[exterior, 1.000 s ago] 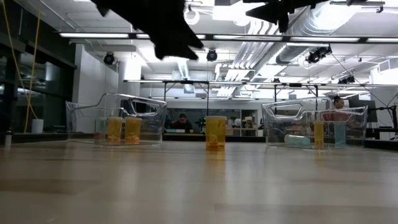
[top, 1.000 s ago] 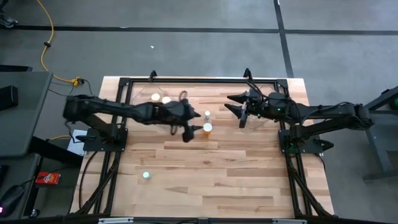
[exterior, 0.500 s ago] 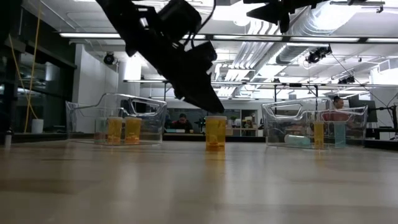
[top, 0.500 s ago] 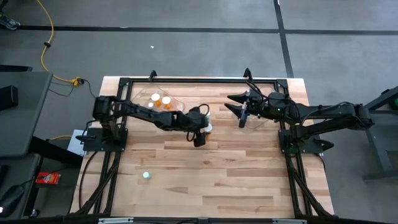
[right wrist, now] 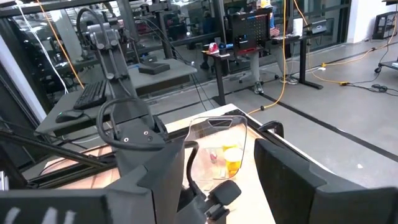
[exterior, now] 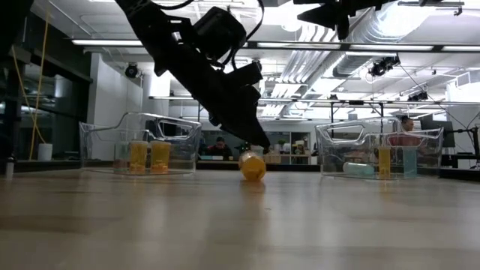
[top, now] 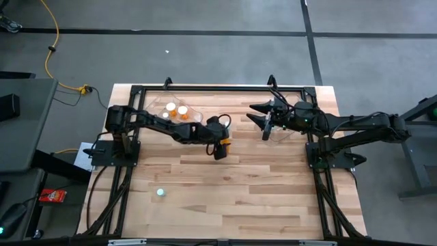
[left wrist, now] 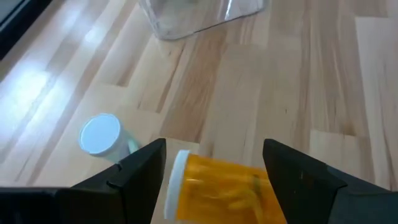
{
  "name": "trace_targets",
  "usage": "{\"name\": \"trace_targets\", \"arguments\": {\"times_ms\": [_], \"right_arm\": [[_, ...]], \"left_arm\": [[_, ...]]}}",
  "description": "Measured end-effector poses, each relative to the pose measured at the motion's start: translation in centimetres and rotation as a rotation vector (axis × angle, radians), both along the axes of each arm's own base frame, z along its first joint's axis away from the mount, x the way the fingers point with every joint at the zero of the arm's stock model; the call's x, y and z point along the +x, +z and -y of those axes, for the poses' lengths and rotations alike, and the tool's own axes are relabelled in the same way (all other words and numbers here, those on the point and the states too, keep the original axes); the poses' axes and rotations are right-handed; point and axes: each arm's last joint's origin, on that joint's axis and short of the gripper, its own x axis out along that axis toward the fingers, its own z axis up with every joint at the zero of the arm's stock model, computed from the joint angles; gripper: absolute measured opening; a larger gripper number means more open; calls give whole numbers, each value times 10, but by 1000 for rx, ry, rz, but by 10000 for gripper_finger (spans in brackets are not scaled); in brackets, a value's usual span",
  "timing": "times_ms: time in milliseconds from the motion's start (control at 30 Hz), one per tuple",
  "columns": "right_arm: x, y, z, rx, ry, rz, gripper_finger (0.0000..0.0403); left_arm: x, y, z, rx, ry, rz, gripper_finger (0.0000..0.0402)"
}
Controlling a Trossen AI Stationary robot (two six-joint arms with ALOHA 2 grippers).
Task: Pick and place medicine bottles into bin by pill shape (circle, oval)
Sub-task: Put the orange capsule bottle into the left transparent bin
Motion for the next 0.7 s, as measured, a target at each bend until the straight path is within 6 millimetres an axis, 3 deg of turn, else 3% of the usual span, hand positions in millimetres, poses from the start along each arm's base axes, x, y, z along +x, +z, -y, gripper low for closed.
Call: {"name": "trace_targets", "arguments": {"times_ms": [433,700], "right_arm": [[0,0,0,-2,0,-1,188],[0,-1,0,16,0,-2,188]], "left_arm": [[-1,-1,2,12,-99,-35,257],[-4,29,4,197,-394,-35,257]]}}
